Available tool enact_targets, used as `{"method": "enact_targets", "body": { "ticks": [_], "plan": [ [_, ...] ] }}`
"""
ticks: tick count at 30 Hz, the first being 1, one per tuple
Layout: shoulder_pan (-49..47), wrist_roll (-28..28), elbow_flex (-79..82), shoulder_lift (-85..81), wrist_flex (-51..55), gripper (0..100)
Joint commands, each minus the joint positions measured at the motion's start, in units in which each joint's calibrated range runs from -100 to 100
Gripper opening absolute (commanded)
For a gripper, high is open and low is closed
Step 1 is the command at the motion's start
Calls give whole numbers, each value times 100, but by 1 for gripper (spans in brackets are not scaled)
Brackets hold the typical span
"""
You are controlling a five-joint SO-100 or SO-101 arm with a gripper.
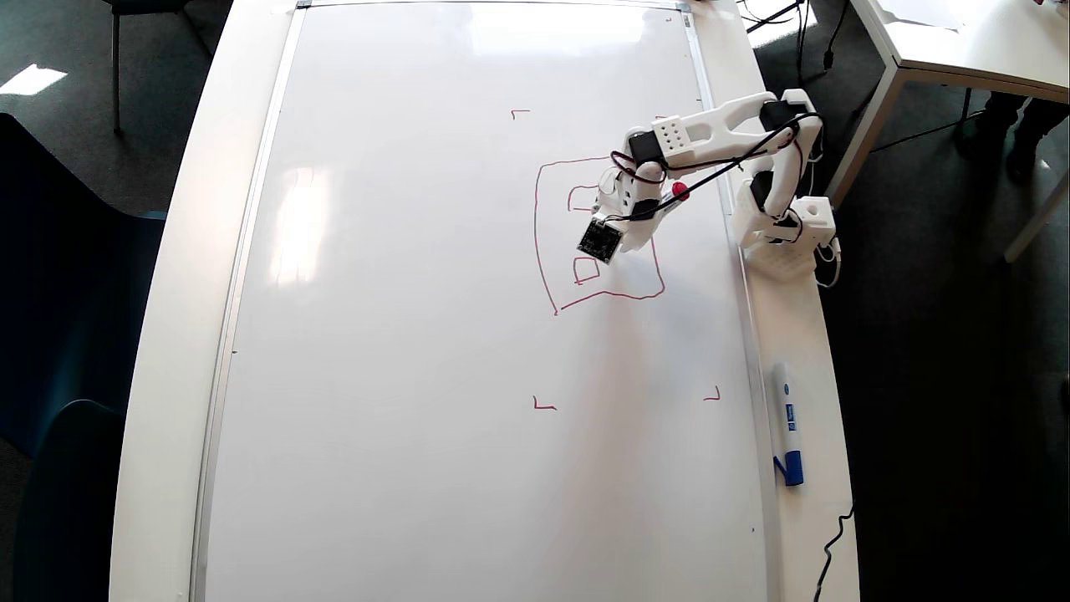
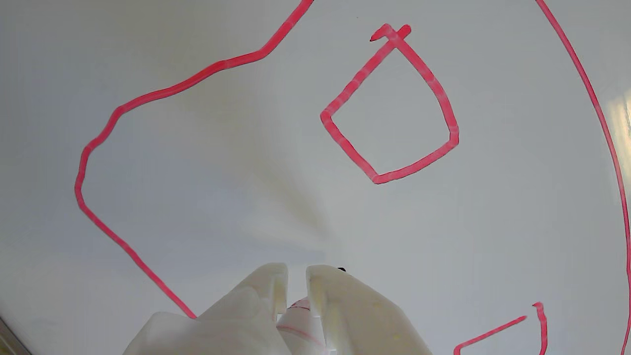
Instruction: Draw on a whiteboard a robot head using a pen attached to the gripper
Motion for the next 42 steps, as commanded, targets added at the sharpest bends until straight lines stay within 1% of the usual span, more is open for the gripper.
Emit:
{"method": "enact_targets", "body": {
  "ticks": [1, 31, 42],
  "plan": [
    [133, -23, -123, 42, -55, 1],
    [155, -23, -87, 252, -55, 1],
    [1120, 10, -87, 378, -107, 1]
  ]
}}
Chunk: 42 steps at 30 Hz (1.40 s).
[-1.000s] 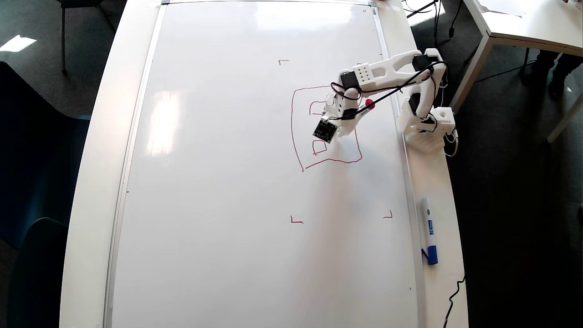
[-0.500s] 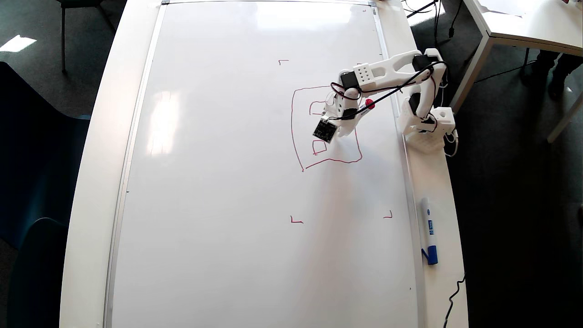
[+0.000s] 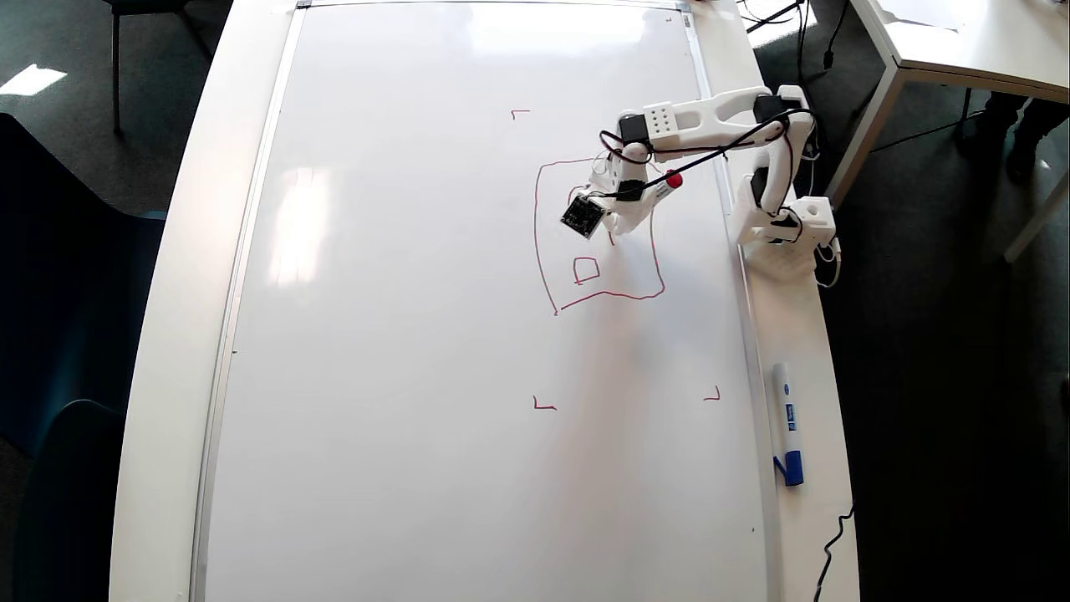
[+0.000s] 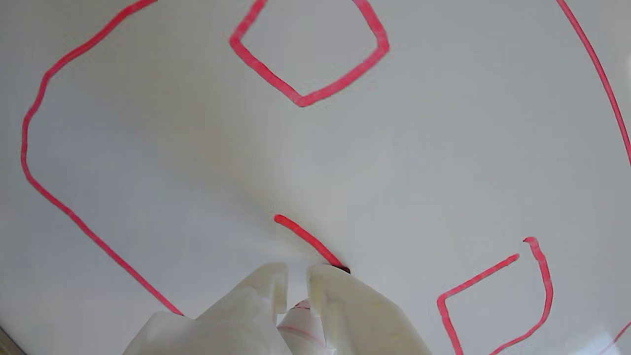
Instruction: Draw on a whiteboard a robot head using a pen attached to the gripper
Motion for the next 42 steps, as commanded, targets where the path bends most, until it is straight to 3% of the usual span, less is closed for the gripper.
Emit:
{"method": "enact_targets", "body": {
  "ticks": [1, 16, 31, 42],
  "plan": [
    [432, 10, -5, 5, -73, 1],
    [388, 4, 268, -37, -12, 1],
    [49, -23, 1657, -1035, -12, 1],
    [-304, -167, 1366, -968, -221, 1]
  ]
}}
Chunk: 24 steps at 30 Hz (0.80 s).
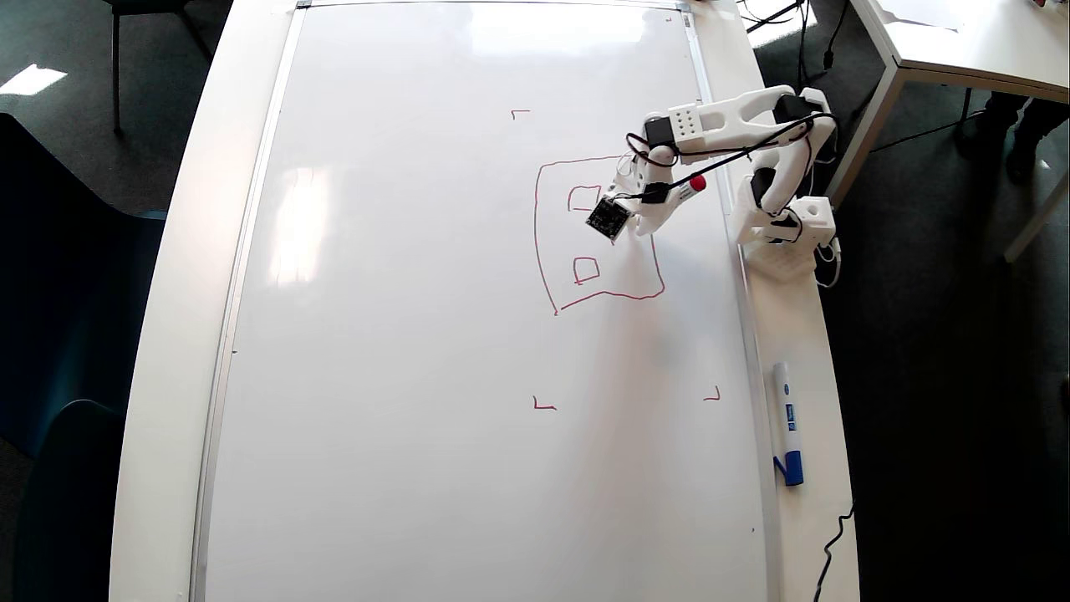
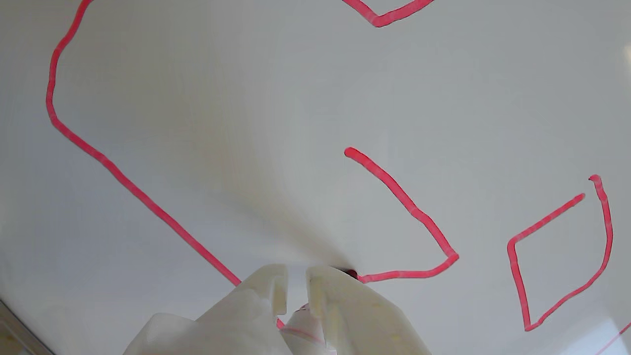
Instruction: Draw on a whiteboard a robot head using a pen attached to the gripper
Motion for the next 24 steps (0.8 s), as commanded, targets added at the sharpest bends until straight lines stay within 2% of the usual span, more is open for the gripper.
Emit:
{"method": "enact_targets", "body": {
  "ticks": [1, 13, 24],
  "plan": [
    [-213, -104, -260, 66, -111, 1],
    [-250, -179, -1313, 938, -111, 1],
    [-257, -174, -1367, 930, -33, 1]
  ]
}}
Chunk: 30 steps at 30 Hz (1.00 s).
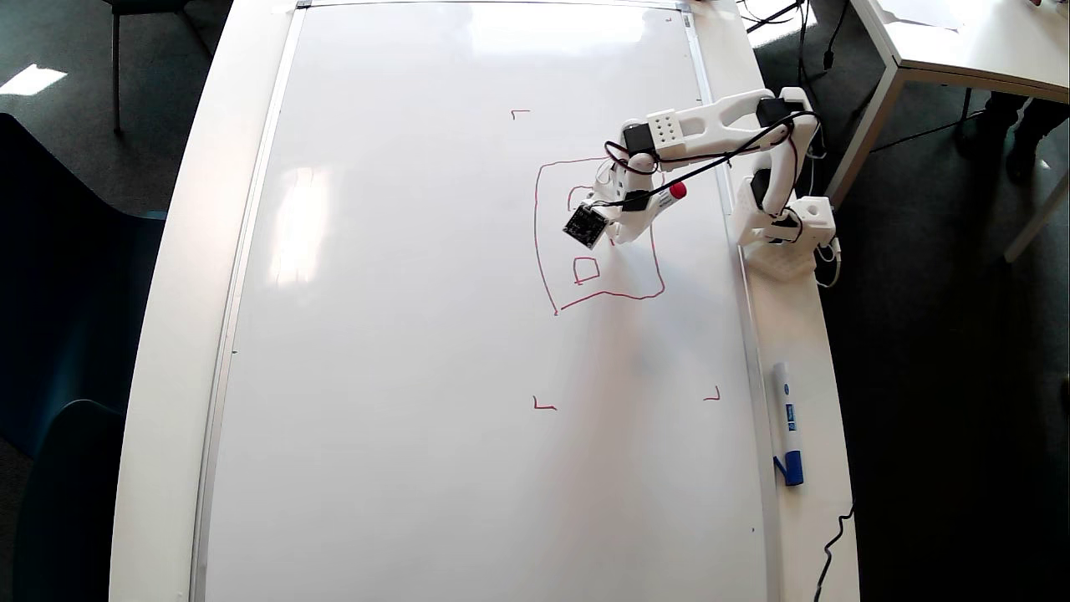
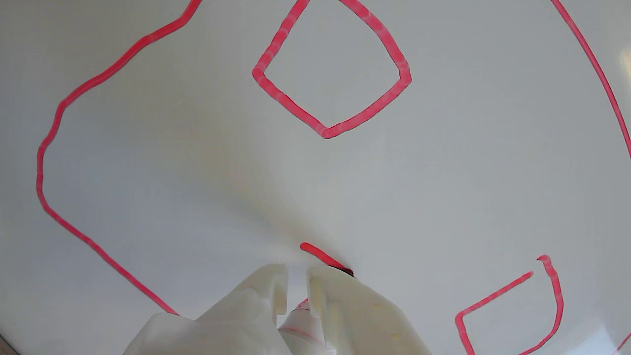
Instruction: Draw on a whiteboard a robot head using a pen attached to the gripper
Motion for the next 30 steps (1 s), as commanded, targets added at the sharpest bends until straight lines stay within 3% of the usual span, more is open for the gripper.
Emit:
{"method": "enact_targets", "body": {
  "ticks": [1, 15, 30],
  "plan": [
    [-31, -10, 3, -36, 18, 1],
    [21, 33, -596, -1336, 174, 1],
    [330, 183, -2266, 584, -312, 1]
  ]
}}
